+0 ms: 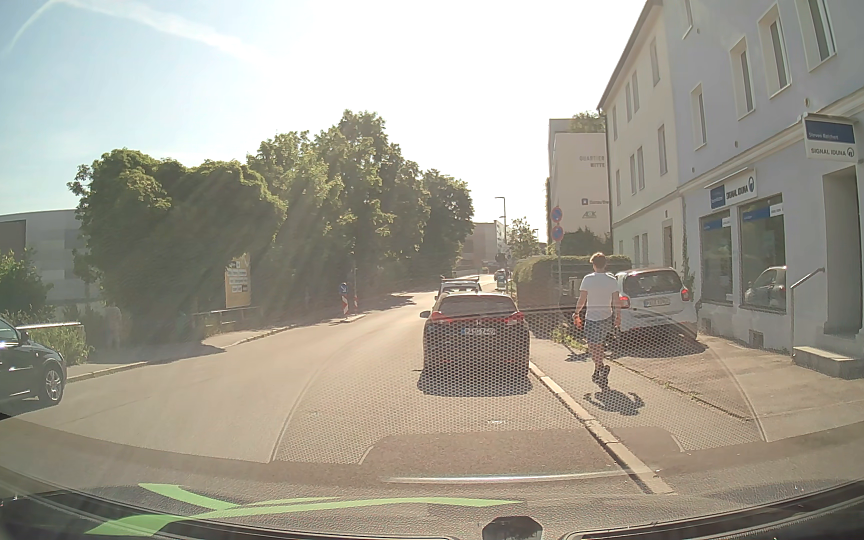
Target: Follow the waypoints while adhering to traffic rules and regulations
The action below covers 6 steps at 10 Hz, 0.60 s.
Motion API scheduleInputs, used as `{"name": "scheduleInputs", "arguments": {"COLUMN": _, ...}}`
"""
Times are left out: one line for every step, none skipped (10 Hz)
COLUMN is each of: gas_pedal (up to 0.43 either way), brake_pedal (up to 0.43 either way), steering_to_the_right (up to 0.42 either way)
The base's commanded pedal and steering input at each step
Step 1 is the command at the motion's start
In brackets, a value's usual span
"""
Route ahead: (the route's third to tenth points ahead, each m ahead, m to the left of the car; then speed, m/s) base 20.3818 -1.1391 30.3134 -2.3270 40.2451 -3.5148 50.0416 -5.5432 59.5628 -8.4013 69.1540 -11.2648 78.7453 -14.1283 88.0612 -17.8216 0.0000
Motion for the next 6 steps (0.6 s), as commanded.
{"name": "scheduleInputs", "arguments": {"gas_pedal": 0.0, "brake_pedal": 0.506, "steering_to_the_right": -0.282}}
{"name": "scheduleInputs", "arguments": {"gas_pedal": 0.0, "brake_pedal": 0.488, "steering_to_the_right": -0.302}}
{"name": "scheduleInputs", "arguments": {"gas_pedal": 0.0, "brake_pedal": 0.409, "steering_to_the_right": -0.323}}
{"name": "scheduleInputs", "arguments": {"gas_pedal": 0.0, "brake_pedal": 0.354, "steering_to_the_right": -0.337}}
{"name": "scheduleInputs", "arguments": {"gas_pedal": 0.0, "brake_pedal": 0.299, "steering_to_the_right": -0.356}}
{"name": "scheduleInputs", "arguments": {"gas_pedal": 0.0, "brake_pedal": 0.274, "steering_to_the_right": -0.383}}
